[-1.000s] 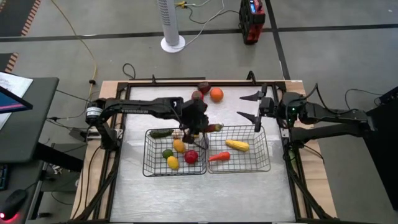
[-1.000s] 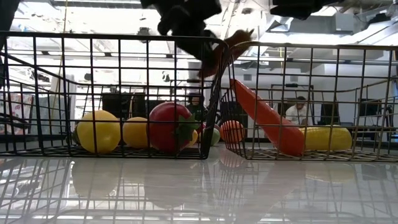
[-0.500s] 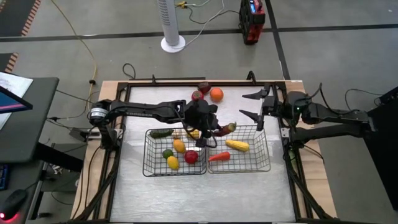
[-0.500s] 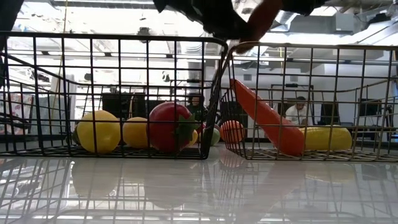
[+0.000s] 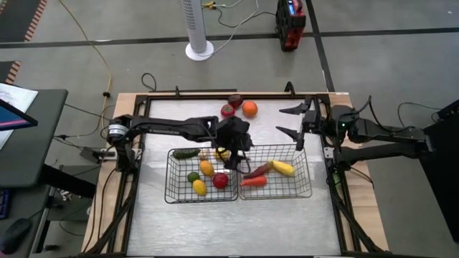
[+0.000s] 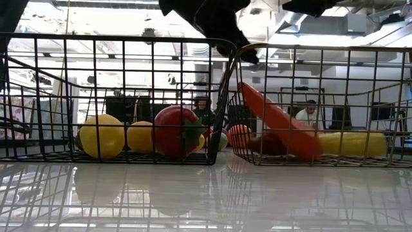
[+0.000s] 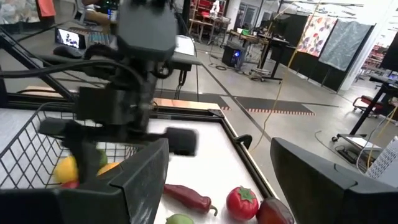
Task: Sort produce into baskets
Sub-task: Put the red bell pepper into the gold wire basket
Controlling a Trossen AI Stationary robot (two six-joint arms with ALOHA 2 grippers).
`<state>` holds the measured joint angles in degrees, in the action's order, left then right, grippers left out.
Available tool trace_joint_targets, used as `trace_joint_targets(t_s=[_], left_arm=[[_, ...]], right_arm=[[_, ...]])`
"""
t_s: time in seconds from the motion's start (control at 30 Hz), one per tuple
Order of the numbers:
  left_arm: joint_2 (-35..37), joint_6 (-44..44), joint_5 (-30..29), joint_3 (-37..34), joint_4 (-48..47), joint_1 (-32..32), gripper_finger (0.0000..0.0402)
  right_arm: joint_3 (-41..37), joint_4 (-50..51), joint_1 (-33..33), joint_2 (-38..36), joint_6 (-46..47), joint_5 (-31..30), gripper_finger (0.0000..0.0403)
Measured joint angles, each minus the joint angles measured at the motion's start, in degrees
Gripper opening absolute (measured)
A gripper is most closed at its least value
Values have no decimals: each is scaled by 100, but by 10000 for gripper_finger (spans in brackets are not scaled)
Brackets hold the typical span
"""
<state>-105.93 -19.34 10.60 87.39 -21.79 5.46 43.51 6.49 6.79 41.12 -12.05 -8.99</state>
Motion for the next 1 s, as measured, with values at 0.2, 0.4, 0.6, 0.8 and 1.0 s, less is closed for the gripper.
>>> trace_joint_targets(t_s=[0.2,0.4,0.6,0.8,1.0], left_arm=[[23,-47,-285,411,-1150,517,249],[20,44,-33,407,-1840,1203,249],[9,741,-76,192,-1841,1733,249],[-13,1745,-734,-124,-1827,1953,249],[-15,1972,-971,-488,-1763,1964,249]], right_arm=[[0,-1,0,9,31,0,310],[0,64,0,11,63,0,310],[0,63,0,11,65,0,310],[0,34,0,50,63,0,310],[3,-31,0,143,59,0,310]])
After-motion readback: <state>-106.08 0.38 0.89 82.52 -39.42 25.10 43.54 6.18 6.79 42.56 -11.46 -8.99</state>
